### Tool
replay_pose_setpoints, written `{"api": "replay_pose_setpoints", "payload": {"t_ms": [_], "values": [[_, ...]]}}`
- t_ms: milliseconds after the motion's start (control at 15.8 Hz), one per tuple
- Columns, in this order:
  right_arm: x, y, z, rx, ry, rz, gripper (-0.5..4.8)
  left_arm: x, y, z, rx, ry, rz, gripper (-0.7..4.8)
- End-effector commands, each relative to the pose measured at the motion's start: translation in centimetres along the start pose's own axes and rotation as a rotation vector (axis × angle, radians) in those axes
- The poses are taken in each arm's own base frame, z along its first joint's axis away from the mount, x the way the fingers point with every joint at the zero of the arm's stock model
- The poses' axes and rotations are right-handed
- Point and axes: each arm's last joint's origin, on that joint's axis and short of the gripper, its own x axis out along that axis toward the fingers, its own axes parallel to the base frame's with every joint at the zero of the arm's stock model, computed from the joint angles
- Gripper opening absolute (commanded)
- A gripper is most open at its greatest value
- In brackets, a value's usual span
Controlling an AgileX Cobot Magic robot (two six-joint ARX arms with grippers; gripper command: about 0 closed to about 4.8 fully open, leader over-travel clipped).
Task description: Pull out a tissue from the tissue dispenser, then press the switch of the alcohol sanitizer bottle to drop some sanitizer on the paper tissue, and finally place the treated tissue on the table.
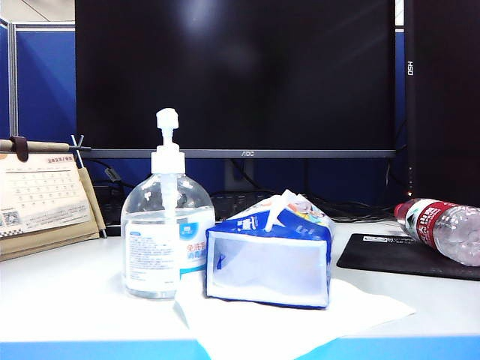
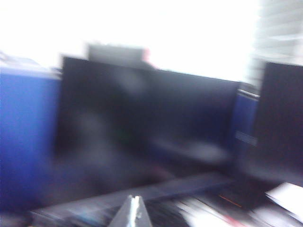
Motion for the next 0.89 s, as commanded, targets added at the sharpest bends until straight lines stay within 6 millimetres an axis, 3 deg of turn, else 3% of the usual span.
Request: {"api": "replay_pose_setpoints", "payload": {"t_ms": [63,317,507,570,634,887], "values": [[-2.2,2.1,-0.4,-0.04,0.074,-0.12,-0.05,-1.1,-1.8,-0.7,0.018,0.058,-0.21,-0.05],[-4.3,5.2,-3.1,-0.071,0.152,-0.282,-0.05,-4.7,-3.0,-3.4,0.085,0.166,0.015,-0.05],[-5.6,6.0,-6.9,-0.016,0.16,-0.384,-0.05,-4.7,-2.5,-5.0,0.048,0.251,0.044,-0.05],[-6.1,5.8,-8.9,0.025,0.173,-0.421,-0.05,-4.3,-1.8,-6.4,0.017,0.294,0.042,-0.05],[-6.9,5.1,-12.5,0.105,0.2,-0.488,-0.05,-3.7,-0.9,-8.5,-0.036,0.341,-0.012,-0.05],[-7.7,2.9,-18.3,0.217,0.268,-0.585,-0.05,-2.5,0.4,-10.8,-0.255,0.293,-0.02,-0.05]]}}
